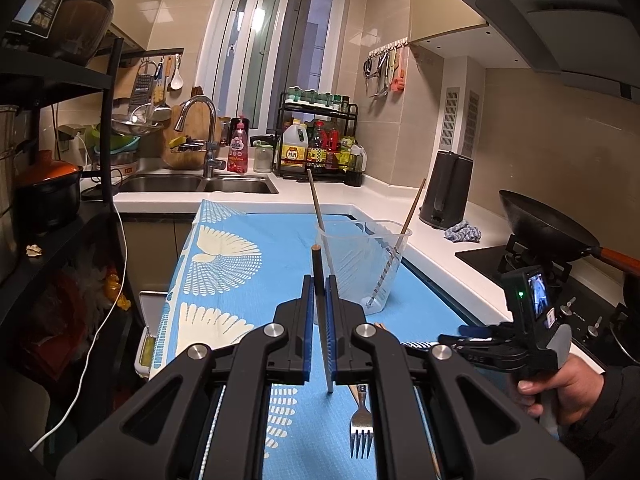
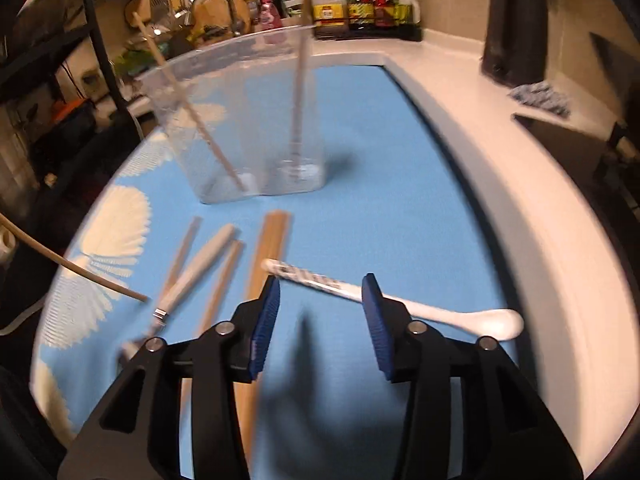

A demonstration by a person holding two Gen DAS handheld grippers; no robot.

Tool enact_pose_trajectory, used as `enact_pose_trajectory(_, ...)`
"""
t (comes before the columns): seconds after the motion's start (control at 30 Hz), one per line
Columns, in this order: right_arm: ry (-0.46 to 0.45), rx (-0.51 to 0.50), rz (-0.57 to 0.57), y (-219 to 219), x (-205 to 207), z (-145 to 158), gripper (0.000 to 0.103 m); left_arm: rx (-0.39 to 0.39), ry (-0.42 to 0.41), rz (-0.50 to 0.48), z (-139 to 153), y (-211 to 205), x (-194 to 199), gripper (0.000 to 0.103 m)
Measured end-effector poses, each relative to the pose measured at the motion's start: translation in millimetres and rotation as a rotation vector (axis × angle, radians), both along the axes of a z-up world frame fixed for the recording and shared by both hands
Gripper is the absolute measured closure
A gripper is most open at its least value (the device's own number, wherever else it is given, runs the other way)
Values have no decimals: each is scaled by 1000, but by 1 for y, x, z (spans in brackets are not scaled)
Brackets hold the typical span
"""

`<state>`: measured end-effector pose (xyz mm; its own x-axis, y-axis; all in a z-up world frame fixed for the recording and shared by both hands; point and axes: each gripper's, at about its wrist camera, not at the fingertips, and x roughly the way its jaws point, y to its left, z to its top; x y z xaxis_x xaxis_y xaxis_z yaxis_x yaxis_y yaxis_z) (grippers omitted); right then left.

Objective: Organize utensils
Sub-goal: 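Lower the chopstick into the container with the left tool while the right tool lowers the spoon to the mat, then close the right tool on the white spoon handle while the left tool holds its chopstick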

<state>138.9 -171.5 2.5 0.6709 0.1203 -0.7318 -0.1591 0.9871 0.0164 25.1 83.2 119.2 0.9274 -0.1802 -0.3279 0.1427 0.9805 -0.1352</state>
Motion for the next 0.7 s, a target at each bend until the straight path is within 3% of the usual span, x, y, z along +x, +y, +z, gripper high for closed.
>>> enact_pose_trajectory(0.1,55,-33,-33,-22,20,-7,53,-5,2,-8,1,-2,0,97)
enact_pose_trajectory(0.27,188,16,-4,-40,44,-23,51,-3,2,-13,1,-4,-1,98)
enact_pose_trajectory(0.47,238,30,84,-30,25,-23,46,-18,6,-6,-1,0,-1,98)
enact_pose_trajectory(0.6,313,159,140,-11,9,-30,47,-32,11,-7,-1,1,-2,98)
enact_pose_trajectory(0.7,248,132,196,9,-9,-20,51,-31,11,-9,-1,1,-2,98)
